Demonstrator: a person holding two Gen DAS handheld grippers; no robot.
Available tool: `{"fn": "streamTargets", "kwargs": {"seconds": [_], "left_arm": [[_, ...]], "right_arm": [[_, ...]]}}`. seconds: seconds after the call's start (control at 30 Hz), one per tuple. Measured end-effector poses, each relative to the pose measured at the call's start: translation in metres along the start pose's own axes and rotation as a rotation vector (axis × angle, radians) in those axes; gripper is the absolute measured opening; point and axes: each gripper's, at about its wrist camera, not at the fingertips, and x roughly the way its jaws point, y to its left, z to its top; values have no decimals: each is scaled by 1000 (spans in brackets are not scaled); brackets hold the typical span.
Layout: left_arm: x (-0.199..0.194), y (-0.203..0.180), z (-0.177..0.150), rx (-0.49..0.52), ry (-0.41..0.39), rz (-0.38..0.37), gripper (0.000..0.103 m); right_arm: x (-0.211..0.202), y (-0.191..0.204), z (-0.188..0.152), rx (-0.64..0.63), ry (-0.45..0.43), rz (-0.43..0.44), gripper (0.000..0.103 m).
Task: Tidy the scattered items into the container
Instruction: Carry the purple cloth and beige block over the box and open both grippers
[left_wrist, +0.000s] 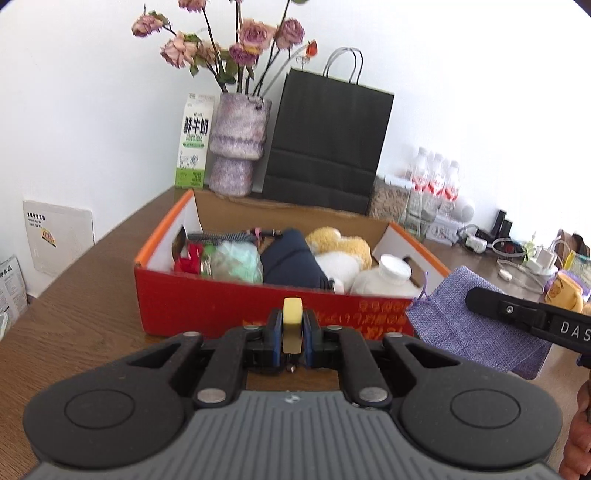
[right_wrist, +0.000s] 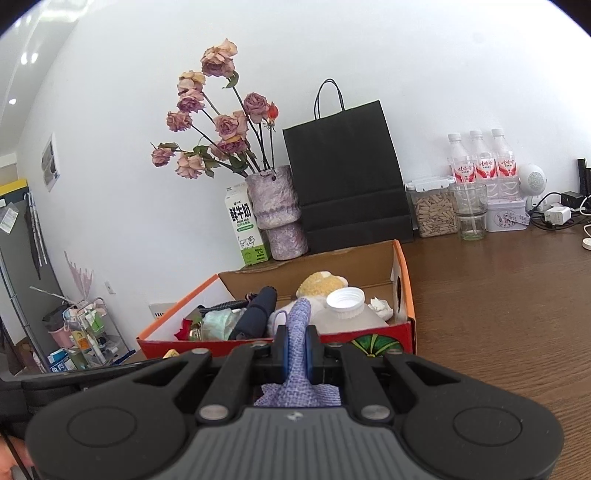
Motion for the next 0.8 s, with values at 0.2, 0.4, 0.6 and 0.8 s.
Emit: {"fn": "streamTargets", "kwargs": {"seconds": [0.2, 0.4, 0.6, 0.8], "left_arm": [[-6, 5, 26, -6, -78, 6, 12], [2, 5, 51, -7, -145, 5, 12], [28, 6, 73, -33, -168, 8, 12], [74, 12, 94, -43, -203, 40, 12]], "right_arm": [[6, 12, 20, -19, -59, 13, 8], [26, 21, 42, -27, -108, 17, 8], [60, 19, 65, -20, -170, -16, 8], [103, -5, 80, -2, -181, -71, 8]]}}
